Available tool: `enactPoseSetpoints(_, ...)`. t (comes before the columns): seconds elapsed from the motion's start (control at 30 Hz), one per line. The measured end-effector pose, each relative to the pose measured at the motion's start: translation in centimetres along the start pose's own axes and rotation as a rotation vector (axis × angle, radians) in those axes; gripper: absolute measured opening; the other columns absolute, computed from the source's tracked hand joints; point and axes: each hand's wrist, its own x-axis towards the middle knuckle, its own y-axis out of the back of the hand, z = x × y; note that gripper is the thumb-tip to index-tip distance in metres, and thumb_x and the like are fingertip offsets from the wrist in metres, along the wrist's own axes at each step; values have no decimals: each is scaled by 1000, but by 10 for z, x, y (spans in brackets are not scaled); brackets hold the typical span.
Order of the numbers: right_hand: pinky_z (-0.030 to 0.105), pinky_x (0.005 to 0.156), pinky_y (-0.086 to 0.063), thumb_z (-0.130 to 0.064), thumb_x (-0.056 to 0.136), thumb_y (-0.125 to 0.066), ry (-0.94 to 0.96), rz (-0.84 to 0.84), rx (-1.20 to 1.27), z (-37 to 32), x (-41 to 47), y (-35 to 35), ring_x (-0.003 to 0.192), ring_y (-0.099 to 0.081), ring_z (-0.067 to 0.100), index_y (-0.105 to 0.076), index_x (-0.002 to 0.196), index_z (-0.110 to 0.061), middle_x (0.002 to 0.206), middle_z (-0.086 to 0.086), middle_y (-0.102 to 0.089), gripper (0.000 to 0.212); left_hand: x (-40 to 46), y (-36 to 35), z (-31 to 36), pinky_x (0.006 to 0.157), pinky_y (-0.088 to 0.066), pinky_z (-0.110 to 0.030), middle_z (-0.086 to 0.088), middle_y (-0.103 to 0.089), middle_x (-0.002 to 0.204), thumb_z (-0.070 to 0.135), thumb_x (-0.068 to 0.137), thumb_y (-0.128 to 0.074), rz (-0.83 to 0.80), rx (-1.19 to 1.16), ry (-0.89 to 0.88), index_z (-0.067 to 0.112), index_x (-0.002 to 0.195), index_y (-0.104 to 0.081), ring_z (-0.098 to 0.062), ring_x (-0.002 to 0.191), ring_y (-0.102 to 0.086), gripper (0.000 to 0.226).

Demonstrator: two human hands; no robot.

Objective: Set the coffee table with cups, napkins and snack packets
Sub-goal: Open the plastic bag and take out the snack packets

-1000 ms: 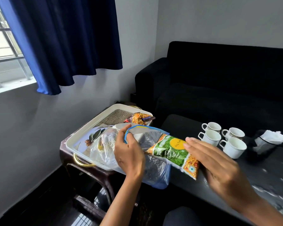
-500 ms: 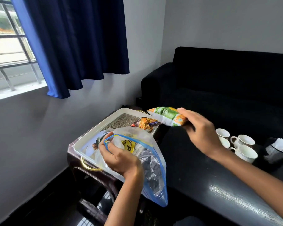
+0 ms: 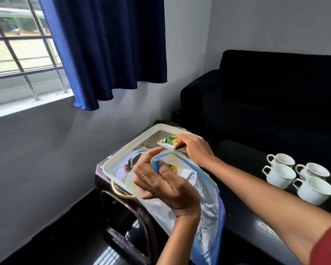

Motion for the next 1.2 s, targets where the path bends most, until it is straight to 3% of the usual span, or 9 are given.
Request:
enactPoseSetpoints(0.17, 30, 109, -27, -4, 95, -46, 86, -170, -174, -5, 9, -18, 139, -33, 22, -37, 142, -23, 150, 5, -38, 52, -3, -1, -5, 94, -20, -25, 13, -51, 98, 29, 82, -31, -68, 74, -35, 50, 91, -48, -15, 105, -43, 29)
enactPoseSetpoints(0.3, 40, 117, -9, -12, 98, -44, 111, -285, -322, 0, 7, -26, 146, -13, 25, -32, 144, -30, 156, -1, -26, 50, -4, -1, -5, 95, -23, -45, 17, -50, 99, 31, 82, -31, -100, 129, 5, 48, 90, -48, -14, 107, -44, 26)
enactPoseSetpoints(0.47, 41, 116, -13, -27, 97, -47, 80, -303, -323, 11, 4, -19, 145, -12, 23, -26, 146, -36, 158, -3, -19, 54, -6, -1, -6, 94, -22, -38, 16, -54, 102, 31, 82, -30, -136, 147, 9, 40, 95, -53, 8, 109, -35, 28)
enactPoseSetpoints(0.57, 36, 109, -27, -2, 90, -44, -99, -66, 74, 4, -3, 5, 134, -35, 21, -46, 137, -27, 146, 1, -41, 54, -6, -2, -7, 95, -17, -22, 18, -54, 102, 31, 82, -29, -161, 164, -4, 40, 96, -54, 13, 110, -33, 30)
enactPoseSetpoints(0.7, 28, 83, -51, 11, 81, -42, -234, 388, 616, -21, -42, 61, 90, -63, 13, -70, 95, -11, 93, 4, -68, 38, -7, -2, -3, 95, -11, -10, 15, -58, 100, 32, 79, -28, -211, 182, 8, 41, 99, -54, 4, 107, -42, 35)
enactPoseSetpoints(0.87, 22, 55, -48, 4, 72, -42, -215, 723, 851, -60, -126, 110, 58, -58, 11, -61, 65, -23, 62, 2, -62, 33, -9, 1, 2, 95, -41, -44, 4, -66, 102, 33, 77, -32, -374, 147, 14, 31, 109, -61, -23, 96, -57, 43)
enactPoseSetpoints(0.93, 19, 53, -49, 3, 71, -42, -204, 675, 884, -74, -160, 111, 56, -59, 10, -62, 64, -22, 63, 2, -63, 32, -12, 2, 2, 85, -47, -47, 6, -67, 101, 31, 78, -34, -448, 154, 13, 30, 113, -62, -23, 92, -61, 45)
enactPoseSetpoints(1.1, 20, 70, -55, 18, 84, -37, -357, 388, 1040, -86, -202, 90, 73, -69, 14, -66, 77, -15, 78, 5, -71, 44, -23, 4, 0, 84, -49, -26, 39, -51, 92, 21, 79, -43, -636, 240, -111, 37, 115, -62, 18, 88, -50, 44)
enactPoseSetpoints(1.2, 23, 71, -54, 19, 84, -34, -592, 209, 1177, -75, -191, 79, 76, -66, 17, -66, 81, -9, 79, 11, -70, 43, -24, 5, 2, 80, -51, -27, 38, -53, 93, 29, 80, -42, -667, 273, -151, 37, 114, -64, 15, 88, -51, 41)
